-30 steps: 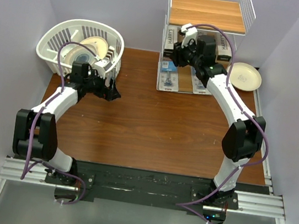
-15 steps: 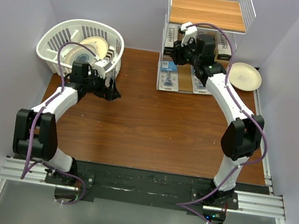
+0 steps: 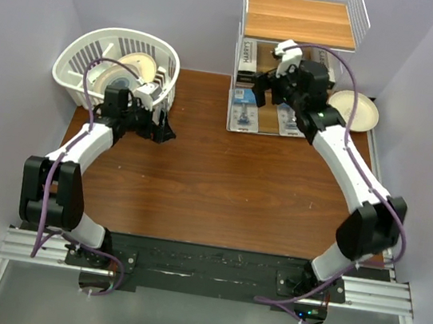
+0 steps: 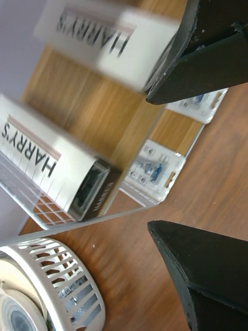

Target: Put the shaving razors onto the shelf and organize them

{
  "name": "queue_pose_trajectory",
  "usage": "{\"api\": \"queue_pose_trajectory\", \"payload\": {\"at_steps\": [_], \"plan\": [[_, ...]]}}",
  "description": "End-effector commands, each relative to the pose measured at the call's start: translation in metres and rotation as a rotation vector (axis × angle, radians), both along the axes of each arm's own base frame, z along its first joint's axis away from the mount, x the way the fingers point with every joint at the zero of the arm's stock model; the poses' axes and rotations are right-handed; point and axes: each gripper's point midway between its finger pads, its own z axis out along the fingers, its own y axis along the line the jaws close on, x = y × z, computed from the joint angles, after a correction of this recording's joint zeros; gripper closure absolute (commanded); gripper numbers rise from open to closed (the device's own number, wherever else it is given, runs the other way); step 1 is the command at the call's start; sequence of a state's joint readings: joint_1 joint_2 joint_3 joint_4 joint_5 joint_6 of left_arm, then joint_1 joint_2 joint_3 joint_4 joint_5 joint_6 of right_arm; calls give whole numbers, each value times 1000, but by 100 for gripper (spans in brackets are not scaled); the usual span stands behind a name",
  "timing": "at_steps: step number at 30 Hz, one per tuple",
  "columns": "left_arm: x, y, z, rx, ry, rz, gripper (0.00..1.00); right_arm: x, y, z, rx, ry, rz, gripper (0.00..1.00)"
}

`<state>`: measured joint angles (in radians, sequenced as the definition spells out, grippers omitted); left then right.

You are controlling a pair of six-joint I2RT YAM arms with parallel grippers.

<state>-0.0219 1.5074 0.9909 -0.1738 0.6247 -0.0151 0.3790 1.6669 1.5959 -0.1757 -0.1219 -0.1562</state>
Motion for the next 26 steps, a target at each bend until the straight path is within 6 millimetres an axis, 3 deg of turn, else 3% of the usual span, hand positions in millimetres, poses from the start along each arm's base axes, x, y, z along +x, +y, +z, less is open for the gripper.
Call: {"api": "queue_pose_trajectory", "payload": {"at_steps": [1, 5, 6, 9, 15, 20, 26], "plan": [[17, -8, 32, -17, -90, -17, 0, -37, -17, 27, -42, -57, 24, 1], [29, -20, 56, 13, -154, -41, 0, -57, -38, -14, -20, 143, -125, 1], [31, -25, 58, 49, -174, -57, 0, -65, -51, -29, -60, 209, -217, 1], [41, -34, 76, 94, -223, -81, 0, -85, -61, -44, -88, 307, -315, 1], [56, -49, 101, 107, -281, -102, 0, -118, -59, -45, -124, 360, -286, 1], [56, -67, 114, 96, -301, -141, 0, -126, -57, -43, -88, 361, -270, 1], [49, -69, 120, 100, -292, -152, 0, -133, -57, -37, -87, 348, -241, 1]]}}
